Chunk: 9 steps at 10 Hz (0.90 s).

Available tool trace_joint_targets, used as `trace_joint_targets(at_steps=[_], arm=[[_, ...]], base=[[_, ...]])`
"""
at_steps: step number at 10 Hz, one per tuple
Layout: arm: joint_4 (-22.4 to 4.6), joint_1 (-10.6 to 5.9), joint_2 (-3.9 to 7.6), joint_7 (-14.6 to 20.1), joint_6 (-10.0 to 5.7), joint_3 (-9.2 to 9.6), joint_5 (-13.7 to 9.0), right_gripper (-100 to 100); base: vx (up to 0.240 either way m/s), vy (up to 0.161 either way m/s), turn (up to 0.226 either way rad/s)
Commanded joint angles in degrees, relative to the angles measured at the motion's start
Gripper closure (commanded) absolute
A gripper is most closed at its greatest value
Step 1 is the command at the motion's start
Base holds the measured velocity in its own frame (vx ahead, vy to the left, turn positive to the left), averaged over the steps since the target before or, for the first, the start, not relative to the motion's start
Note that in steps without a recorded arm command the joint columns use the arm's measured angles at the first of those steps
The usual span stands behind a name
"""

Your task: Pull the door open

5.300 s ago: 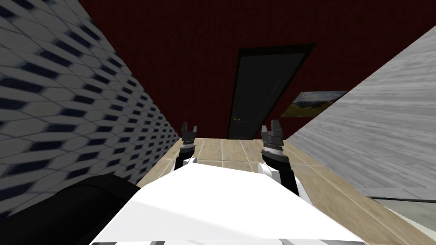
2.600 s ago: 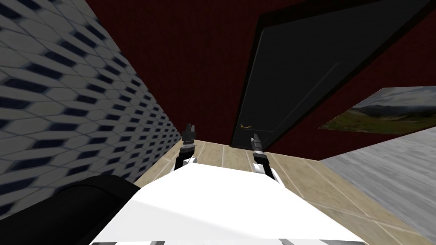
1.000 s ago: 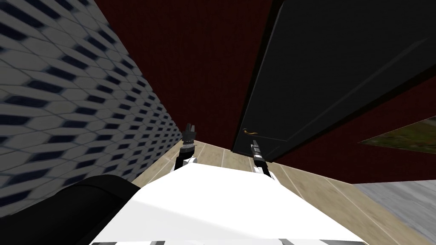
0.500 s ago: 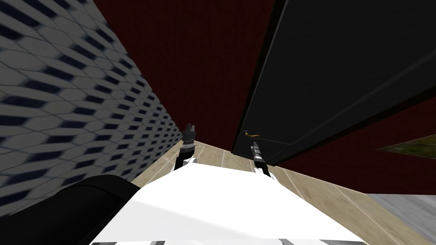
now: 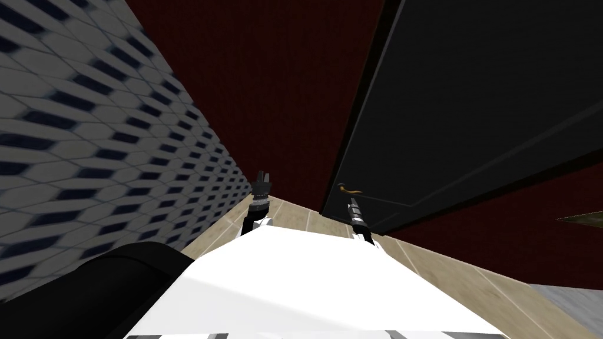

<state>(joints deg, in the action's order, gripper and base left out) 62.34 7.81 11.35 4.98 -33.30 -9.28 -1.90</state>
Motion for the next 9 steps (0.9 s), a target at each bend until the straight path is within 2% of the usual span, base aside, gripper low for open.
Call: trace_joint_targets(at_steps=[1, 5, 7, 8, 9], arm=[[-1.2, 0.16, 1.12, 0.8, -0.74, -0.84, -0.6, -100], [-3.5, 0.48, 3.30, 2.3, -2.18, -2.46, -1.6, -100], [-5.2, 0.71, 4.90, 3.5, -3.24, -3.65, -2.4, -100], [-5.7, 0.78, 5.41, 3.8, -3.58, -4.04, -2.7, -100], [-5.6, 0.65, 5.34, 3.8, -3.41, -3.75, -2.5, -100]], base=[[0.146, 0.009, 0.135], [0.163, 0.009, 0.117], [0.150, -0.001, 0.137], [0.175, -0.028, 0.089], [0.076, -0.019, 0.019]])
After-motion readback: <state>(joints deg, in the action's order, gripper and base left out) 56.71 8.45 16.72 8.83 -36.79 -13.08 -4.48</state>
